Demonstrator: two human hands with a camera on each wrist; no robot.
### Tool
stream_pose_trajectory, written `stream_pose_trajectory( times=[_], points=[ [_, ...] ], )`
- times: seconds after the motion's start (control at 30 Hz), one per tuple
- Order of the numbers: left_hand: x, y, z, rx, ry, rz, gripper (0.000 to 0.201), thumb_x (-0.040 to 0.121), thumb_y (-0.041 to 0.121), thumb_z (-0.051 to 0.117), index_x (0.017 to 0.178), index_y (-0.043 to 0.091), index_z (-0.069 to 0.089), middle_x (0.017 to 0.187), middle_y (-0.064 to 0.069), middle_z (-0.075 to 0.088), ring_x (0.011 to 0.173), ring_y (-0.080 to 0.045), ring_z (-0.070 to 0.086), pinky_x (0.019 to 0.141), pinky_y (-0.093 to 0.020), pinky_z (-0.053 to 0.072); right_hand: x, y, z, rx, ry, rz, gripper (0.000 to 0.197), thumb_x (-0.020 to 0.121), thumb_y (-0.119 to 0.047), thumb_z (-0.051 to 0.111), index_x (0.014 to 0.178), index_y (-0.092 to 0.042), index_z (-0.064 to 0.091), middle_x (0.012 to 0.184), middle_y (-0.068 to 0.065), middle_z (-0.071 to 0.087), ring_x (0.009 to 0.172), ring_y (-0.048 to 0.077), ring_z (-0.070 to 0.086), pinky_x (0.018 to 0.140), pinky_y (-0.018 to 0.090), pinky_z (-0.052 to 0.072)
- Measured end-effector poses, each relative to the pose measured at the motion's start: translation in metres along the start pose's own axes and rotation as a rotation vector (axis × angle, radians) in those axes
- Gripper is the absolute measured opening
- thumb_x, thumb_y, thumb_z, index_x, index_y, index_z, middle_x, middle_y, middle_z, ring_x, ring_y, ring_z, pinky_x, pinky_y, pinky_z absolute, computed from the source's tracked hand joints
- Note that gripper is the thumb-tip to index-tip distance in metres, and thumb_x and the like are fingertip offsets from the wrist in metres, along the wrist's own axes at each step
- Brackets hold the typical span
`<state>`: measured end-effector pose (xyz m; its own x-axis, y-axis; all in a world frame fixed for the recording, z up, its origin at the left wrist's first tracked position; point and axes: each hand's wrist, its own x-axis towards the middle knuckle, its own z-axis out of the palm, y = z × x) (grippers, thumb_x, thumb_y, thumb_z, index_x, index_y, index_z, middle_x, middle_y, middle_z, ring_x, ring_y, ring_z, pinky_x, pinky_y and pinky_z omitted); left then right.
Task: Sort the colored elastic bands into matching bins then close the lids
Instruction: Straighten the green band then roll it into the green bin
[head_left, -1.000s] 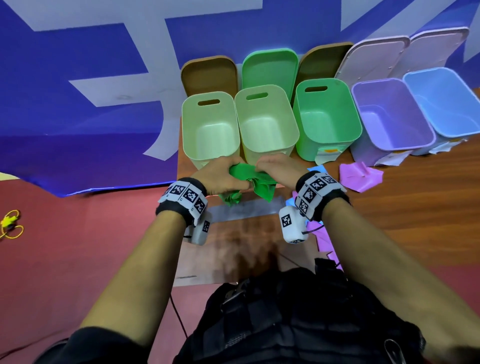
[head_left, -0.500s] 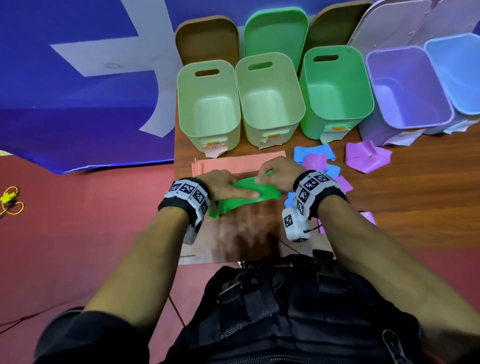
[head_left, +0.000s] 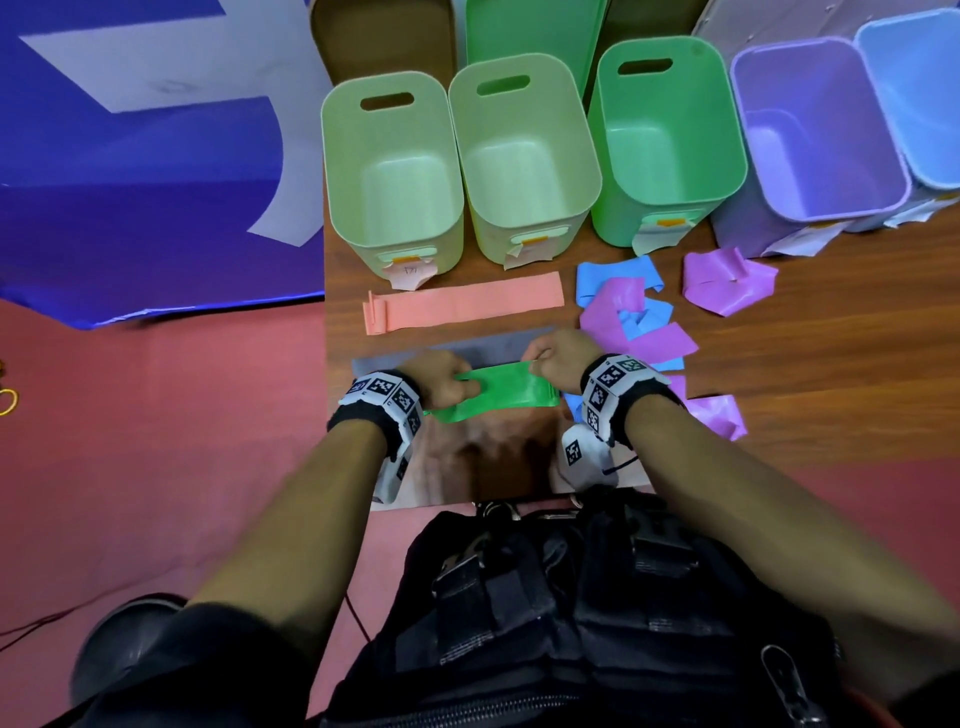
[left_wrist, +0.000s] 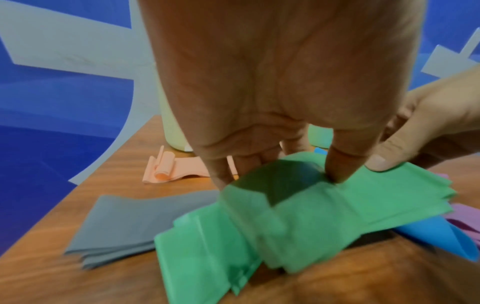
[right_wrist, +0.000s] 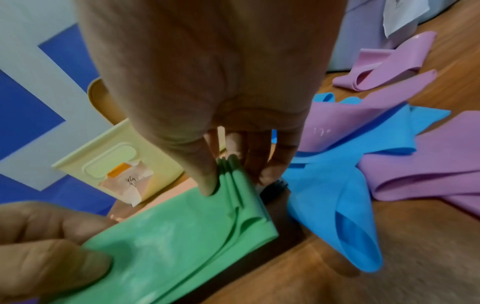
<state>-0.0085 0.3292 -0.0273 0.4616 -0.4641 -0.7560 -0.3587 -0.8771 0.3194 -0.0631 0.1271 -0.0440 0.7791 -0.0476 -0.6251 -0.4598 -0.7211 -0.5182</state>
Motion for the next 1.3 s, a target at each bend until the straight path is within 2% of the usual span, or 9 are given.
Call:
stream_pose_trajectory(
  times=[0.07, 0.13, 0.37, 0.47, 0.6, 0.73, 0.9, 1.1, 1.3],
  points=[
    [0.004, -0.003, 0.006, -0.025, 0.032, -0.002, 0.030, 0.098, 0.040, 0.051, 0.095, 0.013, 0.063, 0.102, -0.011, 0.066, 0.099, -0.030, 0.059, 0.076, -0.030, 0.037, 0.001, 0.004, 0.007, -0.005, 0.021, 0.023, 0.022, 0.089, -0.007, 0.057, 0.093, -0.020, 0.074, 0.098, -0.002, 0.073, 0.097, 0.019, 0.065, 0.077, 0.020, 0.045],
    [0.008, -0.006, 0.013, -0.040, 0.042, -0.002, 0.031, 0.097, 0.039, 0.052, 0.098, 0.011, 0.066, 0.102, -0.012, 0.067, 0.097, -0.031, 0.060, 0.077, -0.031, 0.042, 0.001, 0.009, 0.015, -0.020, 0.033, 0.051, 0.020, 0.088, -0.009, 0.058, 0.087, -0.024, 0.070, 0.091, -0.005, 0.069, 0.096, 0.018, 0.065, 0.078, 0.020, 0.045],
    [0.015, -0.009, 0.023, -0.041, 0.048, -0.012, 0.032, 0.095, 0.036, 0.054, 0.099, 0.008, 0.070, 0.096, -0.014, 0.069, 0.088, -0.029, 0.060, 0.077, -0.034, 0.048, 0.006, 0.020, 0.034, -0.060, 0.106, 0.150, 0.018, 0.083, -0.010, 0.058, 0.079, -0.026, 0.064, 0.099, -0.001, 0.069, 0.091, 0.021, 0.064, 0.079, 0.029, 0.053],
    [0.019, -0.004, 0.026, -0.016, 0.058, 0.016, 0.030, 0.095, 0.034, 0.054, 0.100, 0.008, 0.069, 0.096, -0.014, 0.068, 0.090, -0.031, 0.059, 0.075, -0.032, 0.044, 0.010, 0.017, 0.033, -0.133, 0.115, 0.153, 0.021, 0.084, -0.006, 0.054, 0.088, -0.022, 0.067, 0.103, 0.005, 0.069, 0.092, 0.027, 0.065, 0.081, 0.035, 0.057],
    [0.028, -0.003, 0.032, 0.006, 0.090, 0.050, 0.024, 0.096, 0.028, 0.052, 0.103, 0.010, 0.066, 0.101, -0.014, 0.068, 0.096, -0.033, 0.060, 0.074, -0.030, 0.039, 0.014, 0.020, 0.029, -0.159, 0.093, 0.145, 0.028, 0.084, -0.004, 0.053, 0.104, -0.021, 0.064, 0.112, 0.006, 0.065, 0.101, 0.028, 0.063, 0.084, 0.033, 0.054],
    [0.036, -0.007, 0.037, 0.018, 0.117, 0.049, 0.024, 0.097, 0.028, 0.049, 0.103, 0.010, 0.065, 0.106, -0.015, 0.067, 0.100, -0.035, 0.059, 0.078, -0.033, 0.041, 0.015, 0.020, 0.031, -0.194, 0.086, 0.125, 0.030, 0.082, -0.009, 0.058, 0.105, -0.028, 0.061, 0.119, 0.004, 0.062, 0.110, 0.027, 0.059, 0.092, 0.033, 0.051],
    [0.043, -0.009, 0.039, 0.036, 0.126, 0.051, 0.026, 0.098, 0.029, 0.049, 0.108, 0.010, 0.064, 0.114, -0.016, 0.066, 0.105, -0.035, 0.059, 0.085, -0.037, 0.044, 0.016, 0.009, 0.027, -0.279, 0.201, -0.024, 0.022, 0.085, -0.009, 0.058, 0.100, -0.019, 0.069, 0.120, 0.008, 0.060, 0.116, 0.030, 0.056, 0.095, 0.039, 0.051],
    [0.044, -0.008, 0.041, 0.052, 0.164, 0.067, 0.025, 0.096, 0.022, 0.050, 0.111, 0.007, 0.063, 0.116, -0.018, 0.066, 0.106, -0.037, 0.058, 0.083, -0.036, 0.044, 0.013, -0.004, 0.039, -0.413, -0.091, -0.195, 0.024, 0.091, -0.017, 0.056, 0.111, -0.023, 0.068, 0.122, 0.001, 0.063, 0.112, 0.025, 0.060, 0.092, 0.030, 0.048],
    [0.039, -0.008, 0.041, -0.013, 0.226, 0.095, 0.031, 0.084, 0.019, 0.058, 0.114, 0.010, 0.059, 0.115, -0.014, 0.063, 0.106, -0.035, 0.058, 0.079, -0.032, 0.043, 0.010, -0.006, 0.052, -0.463, -0.118, -0.190, 0.030, 0.091, -0.017, 0.058, 0.121, -0.018, 0.062, 0.127, 0.007, 0.054, 0.114, 0.030, 0.058, 0.096, 0.036, 0.049]
  ],
)
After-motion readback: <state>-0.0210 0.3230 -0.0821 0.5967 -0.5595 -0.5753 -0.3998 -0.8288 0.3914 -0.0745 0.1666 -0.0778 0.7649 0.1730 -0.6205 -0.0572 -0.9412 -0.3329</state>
